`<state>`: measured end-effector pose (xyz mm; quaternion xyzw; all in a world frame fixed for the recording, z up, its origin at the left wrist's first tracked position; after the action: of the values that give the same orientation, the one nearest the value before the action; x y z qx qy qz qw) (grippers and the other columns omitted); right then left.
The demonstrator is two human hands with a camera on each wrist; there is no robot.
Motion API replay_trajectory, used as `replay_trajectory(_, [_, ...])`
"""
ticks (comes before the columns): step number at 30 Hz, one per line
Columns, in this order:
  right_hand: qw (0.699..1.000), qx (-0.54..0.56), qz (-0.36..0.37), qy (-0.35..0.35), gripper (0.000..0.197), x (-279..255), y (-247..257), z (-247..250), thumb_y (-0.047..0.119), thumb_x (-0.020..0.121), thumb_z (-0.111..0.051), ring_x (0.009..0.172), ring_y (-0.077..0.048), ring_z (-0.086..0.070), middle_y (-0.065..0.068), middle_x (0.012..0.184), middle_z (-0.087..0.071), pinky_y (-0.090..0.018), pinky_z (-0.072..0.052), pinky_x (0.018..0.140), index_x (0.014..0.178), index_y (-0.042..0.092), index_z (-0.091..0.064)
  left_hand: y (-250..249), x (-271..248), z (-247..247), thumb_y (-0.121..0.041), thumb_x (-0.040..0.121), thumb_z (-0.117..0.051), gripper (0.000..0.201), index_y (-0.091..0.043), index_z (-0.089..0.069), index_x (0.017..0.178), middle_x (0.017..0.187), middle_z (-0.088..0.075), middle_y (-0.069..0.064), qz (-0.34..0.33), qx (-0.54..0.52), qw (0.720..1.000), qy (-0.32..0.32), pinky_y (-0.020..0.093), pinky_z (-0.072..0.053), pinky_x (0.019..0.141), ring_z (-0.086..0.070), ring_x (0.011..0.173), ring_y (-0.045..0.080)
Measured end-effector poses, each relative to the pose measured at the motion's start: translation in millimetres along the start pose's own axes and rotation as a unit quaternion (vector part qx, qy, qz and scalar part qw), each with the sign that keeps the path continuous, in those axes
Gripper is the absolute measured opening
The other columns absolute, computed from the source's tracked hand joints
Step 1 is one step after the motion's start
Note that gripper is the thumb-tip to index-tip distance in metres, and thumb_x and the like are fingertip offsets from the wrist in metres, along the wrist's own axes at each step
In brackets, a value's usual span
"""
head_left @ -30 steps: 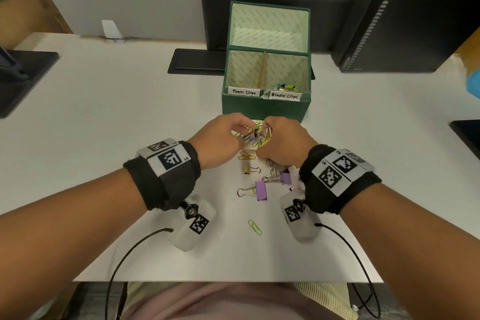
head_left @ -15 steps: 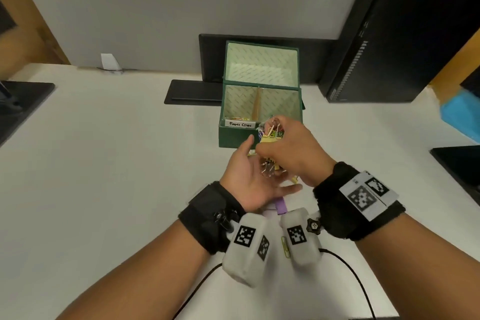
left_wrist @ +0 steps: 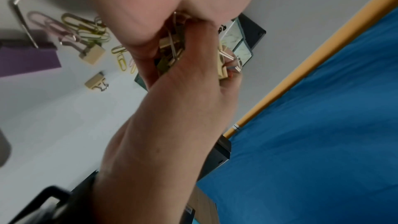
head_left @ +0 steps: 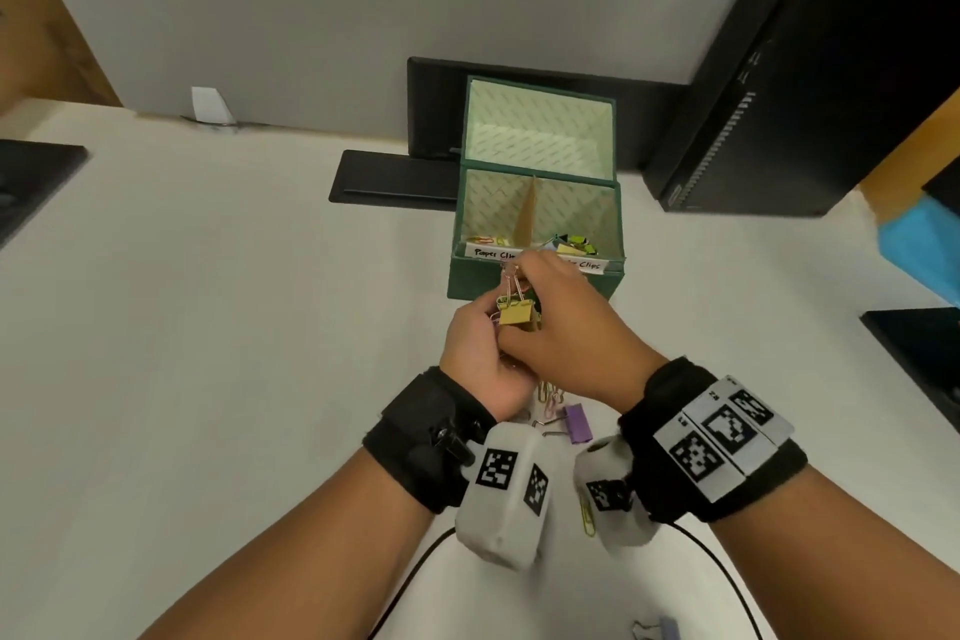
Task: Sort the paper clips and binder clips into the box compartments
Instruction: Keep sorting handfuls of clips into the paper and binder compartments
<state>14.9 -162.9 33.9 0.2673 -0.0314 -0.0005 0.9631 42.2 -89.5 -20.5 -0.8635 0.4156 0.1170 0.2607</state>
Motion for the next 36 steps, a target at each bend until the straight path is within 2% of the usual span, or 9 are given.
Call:
replay_trajectory(6, [0.998, -0.032, 0.024, 0.040, 0.030, -2.0, 8.6, -3.0, 0.027, 0.084, -0.066, 0.111, -0.015, -0.040, 0.003, 0.114, -0.053, -0.026, -0.036, 0.086, 0.113, 0.024, -0.058, -8.3, -3.2, 10.3, -0.025, 0.099, -0.038, 0.032, -0.008, -0.062, 0.114, 0.105, -0.066, 0.013, 0.019, -0.034, 0.999, -0.027, 0.034, -0.050, 0.088, -0.064, 0.097, 0.024])
replay_trajectory(9, [0.998, -0.028, 0.029, 0.042, 0.041, -2.1, 6.3, -3.7, 0.029, 0.086, -0.067, 0.118, -0.014, -0.043, 0.004, 0.124, -0.055, -0.030, -0.039, 0.098, 0.126, 0.026, -0.056, -8.7, -2.7, 10.9, -0.023, 0.099, -0.039, 0.029, -0.009, -0.062, 0.106, 0.095, -0.066, 0.012, 0.008, -0.047, 0.998, -0.038, 0.034, -0.051, 0.081, -0.064, 0.090, 0.024])
replay_trajectory(13, [0.999, 0.019, 0.026, 0.033, 0.058, -5.0, 3.2, 1.4, 0.026, 0.088, -0.068, 0.125, -0.008, -0.046, 0.006, 0.138, -0.052, -0.016, -0.033, 0.101, 0.142, 0.025, -0.047, -7.2, -0.4, 12.8, -0.026, 0.098, -0.039, 0.032, -0.008, -0.066, 0.095, 0.083, -0.070, 0.013, -0.003, -0.034, 0.998, -0.051, 0.032, -0.059, 0.068, -0.070, 0.072, 0.024])
replay_trajectory(18, [0.999, 0.031, 0.025, 0.017, 0.049, -6.3, -0.8, 7.8, 0.038, 0.092, -0.065, 0.126, -0.003, -0.049, 0.008, 0.139, -0.057, -0.017, -0.036, 0.108, 0.138, 0.024, -0.057, -6.1, 0.7, 15.0, -0.028, 0.099, -0.039, 0.034, -0.008, -0.067, 0.093, 0.081, -0.069, 0.015, -0.023, -0.027, 0.998, -0.059, 0.034, -0.060, 0.063, -0.070, 0.072, 0.027])
replay_trajectory(21, [0.999, 0.038, 0.032, 0.011, 0.052, -8.3, -2.1, 14.3, 0.044, 0.094, -0.059, 0.132, 0.003, -0.038, 0.009, 0.150, -0.043, -0.002, -0.023, 0.104, 0.142, 0.028, -0.049, -4.7, -0.4, 13.8, -0.025, 0.099, -0.036, 0.043, -0.006, -0.071, 0.083, 0.076, -0.071, 0.015, -0.023, -0.015, 0.999, -0.037, 0.035, -0.058, 0.063, -0.071, 0.066, 0.027])
replay_trajectory(23, [0.998, 0.049, 0.037, -0.018, 0.046, -12.2, -1.5, 25.1, 0.045, 0.094, -0.058, 0.122, 0.005, -0.039, 0.008, 0.144, -0.046, 0.004, -0.027, 0.093, 0.138, 0.030, -0.053, -4.5, -0.3, 12.9, -0.028, 0.099, -0.034, 0.042, -0.004, -0.070, 0.099, 0.094, -0.070, 0.018, -0.017, -0.012, 1.000, -0.024, 0.040, -0.057, 0.072, -0.070, 0.079, 0.030])
replay_trajectory(27, [0.996, 0.051, 0.043, -0.063, 0.024, -32.1, 0.1, 51.0, 0.044, 0.091, -0.063, 0.086, -0.003, -0.055, 0.001, 0.097, -0.063, -0.011, -0.043, 0.074, 0.097, 0.021, -0.068, -1.7, 3.9, 14.4, -0.031, 0.101, -0.030, 0.045, -0.002, -0.057, 0.121, 0.116, -0.063, 0.024, 0.002, -0.032, 0.999, -0.013, 0.055, -0.055, 0.082, -0.065, 0.097, 0.036])
replay_trajectory(30, [0.998, 0.041, 0.018, 0.046, 0.028, -55.4, -2.0, 55.2, 0.043, 0.087, -0.069, 0.068, -0.008, -0.057, 0.002, 0.076, -0.069, -0.022, -0.044, 0.060, 0.084, 0.015, -0.074, 2.7, 5.9, 14.1, -0.032, 0.101, -0.027, 0.047, -0.001, -0.061, 0.105, 0.110, -0.063, 0.021, 0.016, -0.010, 1.000, -0.003, 0.050, -0.050, 0.090, -0.061, 0.103, 0.033])
replay_trajectory(36, [0.935, 0.003, -0.051, 0.350, 0.026, -111.3, -13.0, 33.8, 0.042, 0.064, -0.088, 0.059, 0.003, -0.054, 0.014, 0.068, -0.069, -0.009, -0.040, 0.058, 0.078, 0.024, -0.076, 16.5, 5.6, 12.5, -0.033, 0.100, -0.029, 0.047, 0.000, -0.063, 0.099, 0.102, -0.064, 0.021, 0.039, 0.000, 0.999, 0.027, 0.053, -0.052, 0.085, -0.064, 0.091, 0.033])
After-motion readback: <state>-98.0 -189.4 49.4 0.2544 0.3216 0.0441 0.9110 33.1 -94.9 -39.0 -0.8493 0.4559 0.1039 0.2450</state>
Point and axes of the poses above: each hand's wrist, its own x-axis towards the middle knuckle, its own z-axis out of the back of the hand, y = z × x, the point moved 3 cm from there along x, towards the middle knuckle
